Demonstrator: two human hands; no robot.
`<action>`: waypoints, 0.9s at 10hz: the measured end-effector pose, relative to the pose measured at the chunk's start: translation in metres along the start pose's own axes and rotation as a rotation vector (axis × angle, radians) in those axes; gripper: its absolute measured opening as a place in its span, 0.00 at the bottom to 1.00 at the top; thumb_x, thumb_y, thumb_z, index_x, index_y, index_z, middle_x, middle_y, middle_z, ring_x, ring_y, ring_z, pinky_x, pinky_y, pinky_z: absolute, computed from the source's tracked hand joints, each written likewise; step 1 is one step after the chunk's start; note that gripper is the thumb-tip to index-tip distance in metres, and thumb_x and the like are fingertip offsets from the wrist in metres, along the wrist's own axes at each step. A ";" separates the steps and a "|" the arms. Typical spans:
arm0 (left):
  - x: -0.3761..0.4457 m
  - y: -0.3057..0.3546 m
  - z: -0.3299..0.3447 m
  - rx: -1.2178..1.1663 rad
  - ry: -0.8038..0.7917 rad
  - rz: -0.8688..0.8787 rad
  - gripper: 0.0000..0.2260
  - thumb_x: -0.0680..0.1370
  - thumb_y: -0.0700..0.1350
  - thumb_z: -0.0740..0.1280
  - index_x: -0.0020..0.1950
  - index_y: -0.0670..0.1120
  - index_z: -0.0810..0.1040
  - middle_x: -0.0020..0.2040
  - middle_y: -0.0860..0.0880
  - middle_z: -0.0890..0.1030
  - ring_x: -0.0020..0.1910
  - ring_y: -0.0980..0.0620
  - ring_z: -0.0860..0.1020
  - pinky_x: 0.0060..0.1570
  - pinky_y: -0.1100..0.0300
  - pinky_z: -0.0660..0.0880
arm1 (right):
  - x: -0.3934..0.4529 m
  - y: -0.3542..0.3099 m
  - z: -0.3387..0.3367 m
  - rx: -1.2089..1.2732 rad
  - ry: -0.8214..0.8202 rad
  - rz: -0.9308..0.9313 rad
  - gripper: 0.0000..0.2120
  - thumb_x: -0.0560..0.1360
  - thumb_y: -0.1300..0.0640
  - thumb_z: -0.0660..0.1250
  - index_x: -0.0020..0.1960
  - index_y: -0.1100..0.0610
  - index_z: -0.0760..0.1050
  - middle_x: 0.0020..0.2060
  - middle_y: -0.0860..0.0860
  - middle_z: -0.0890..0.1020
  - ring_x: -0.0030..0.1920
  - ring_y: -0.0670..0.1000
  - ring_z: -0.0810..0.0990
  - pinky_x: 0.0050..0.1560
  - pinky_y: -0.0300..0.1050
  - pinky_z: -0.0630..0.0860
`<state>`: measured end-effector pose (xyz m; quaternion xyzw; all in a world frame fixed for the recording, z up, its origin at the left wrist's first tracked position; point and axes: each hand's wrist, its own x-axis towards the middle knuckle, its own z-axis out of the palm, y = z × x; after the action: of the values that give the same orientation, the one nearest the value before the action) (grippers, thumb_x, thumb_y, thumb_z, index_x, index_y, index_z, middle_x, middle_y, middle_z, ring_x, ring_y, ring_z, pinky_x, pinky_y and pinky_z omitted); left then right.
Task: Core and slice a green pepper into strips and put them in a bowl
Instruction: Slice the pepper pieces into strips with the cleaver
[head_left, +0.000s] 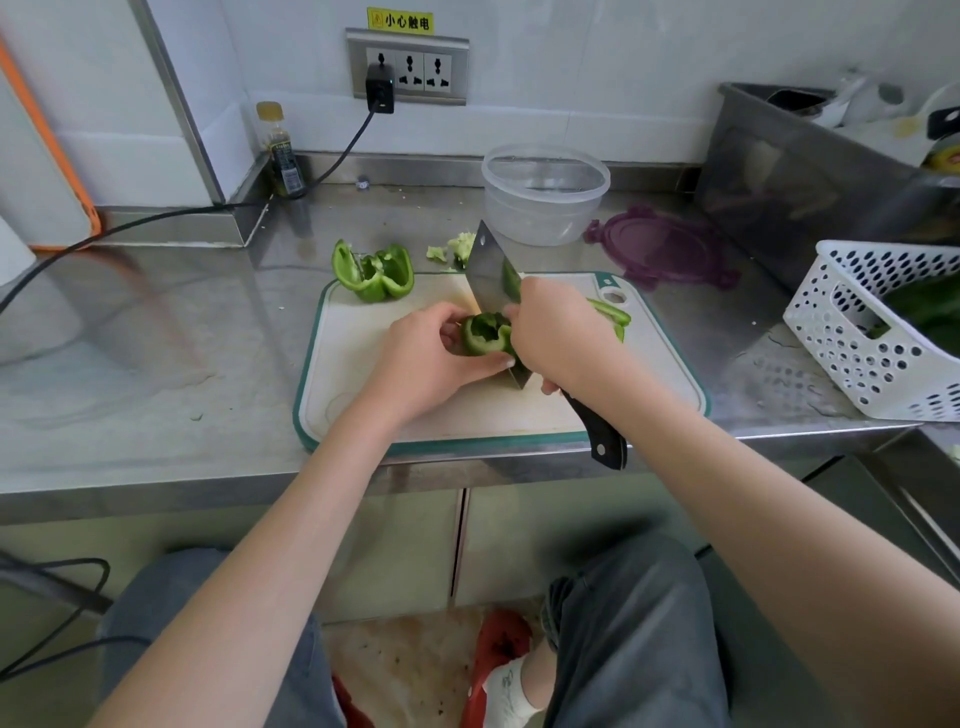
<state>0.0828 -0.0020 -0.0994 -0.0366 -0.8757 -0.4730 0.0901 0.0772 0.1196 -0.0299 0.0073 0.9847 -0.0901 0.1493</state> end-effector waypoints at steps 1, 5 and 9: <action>0.000 0.001 0.000 0.017 0.014 0.012 0.24 0.63 0.53 0.79 0.56 0.49 0.78 0.43 0.58 0.78 0.40 0.65 0.75 0.43 0.67 0.72 | 0.011 0.008 0.006 0.259 0.207 -0.150 0.12 0.79 0.60 0.57 0.58 0.62 0.74 0.39 0.56 0.76 0.42 0.59 0.80 0.36 0.47 0.75; -0.006 0.007 -0.003 0.029 -0.076 0.065 0.27 0.62 0.51 0.78 0.59 0.52 0.76 0.46 0.60 0.76 0.46 0.61 0.75 0.46 0.67 0.72 | 0.022 0.020 -0.004 0.089 0.214 -0.075 0.06 0.79 0.62 0.58 0.53 0.61 0.71 0.33 0.54 0.72 0.29 0.56 0.78 0.27 0.49 0.75; -0.003 0.003 -0.001 0.098 -0.013 0.028 0.28 0.68 0.53 0.75 0.65 0.47 0.73 0.57 0.50 0.75 0.57 0.50 0.72 0.58 0.54 0.72 | 0.013 0.074 -0.020 0.409 0.225 -0.053 0.22 0.81 0.52 0.55 0.72 0.62 0.60 0.17 0.54 0.73 0.14 0.50 0.71 0.19 0.39 0.70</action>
<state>0.0859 -0.0011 -0.0968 -0.0474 -0.8979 -0.4278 0.0926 0.0619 0.1958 -0.0283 0.0217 0.9562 -0.2902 0.0315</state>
